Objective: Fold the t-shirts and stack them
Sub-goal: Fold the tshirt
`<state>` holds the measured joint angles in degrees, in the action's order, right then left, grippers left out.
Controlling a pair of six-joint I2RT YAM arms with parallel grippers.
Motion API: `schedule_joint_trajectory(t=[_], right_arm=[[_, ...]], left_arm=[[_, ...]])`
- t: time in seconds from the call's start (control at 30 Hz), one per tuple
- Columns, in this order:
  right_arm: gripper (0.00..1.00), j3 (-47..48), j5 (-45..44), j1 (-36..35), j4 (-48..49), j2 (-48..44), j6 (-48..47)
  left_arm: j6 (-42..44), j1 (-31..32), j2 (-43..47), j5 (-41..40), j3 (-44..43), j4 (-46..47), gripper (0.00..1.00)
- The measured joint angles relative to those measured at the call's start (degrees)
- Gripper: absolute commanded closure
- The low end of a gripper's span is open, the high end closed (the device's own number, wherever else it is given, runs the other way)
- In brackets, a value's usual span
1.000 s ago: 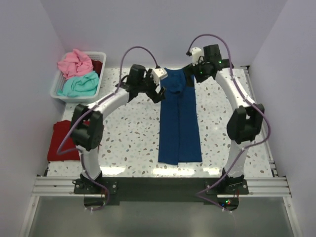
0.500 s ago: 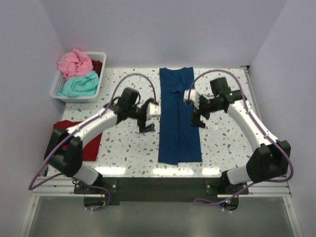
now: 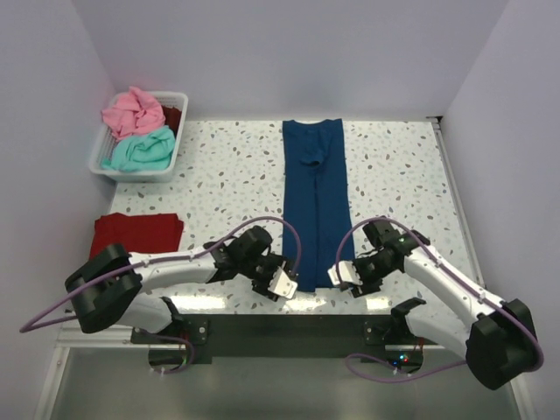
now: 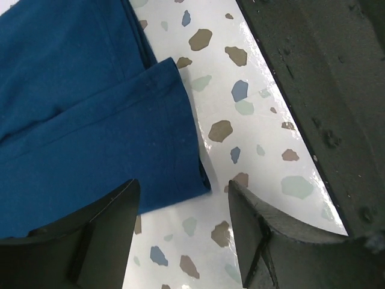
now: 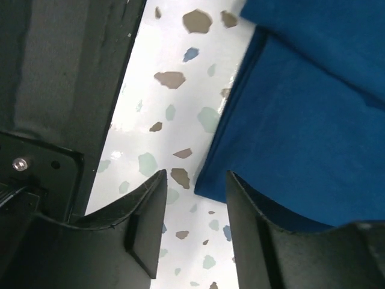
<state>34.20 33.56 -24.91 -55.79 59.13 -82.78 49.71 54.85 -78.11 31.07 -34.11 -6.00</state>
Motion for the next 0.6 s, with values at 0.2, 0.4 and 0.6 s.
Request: schedule_joint_trajectory(t=[0.2, 0.4, 0.6], right_arm=[[0.59, -3.8, -2.5, -1.1, 3.4, 1.3, -3.8], [0.62, -4.7, -4.6, -2.2, 6.2, 2.7, -4.5], [0.68, -4.6, -7.6, -3.7, 8.3, 5.4, -4.9]], left_arm=[[2.3, 1.0, -4.4, -1.6, 0.0, 3.1, 0.46], [4.5, 1.1, -7.8, -1.2, -1.2, 3.4, 0.58], [7.1, 1.1, -11.2, 0.0, -4.2, 2.8, 0.76]])
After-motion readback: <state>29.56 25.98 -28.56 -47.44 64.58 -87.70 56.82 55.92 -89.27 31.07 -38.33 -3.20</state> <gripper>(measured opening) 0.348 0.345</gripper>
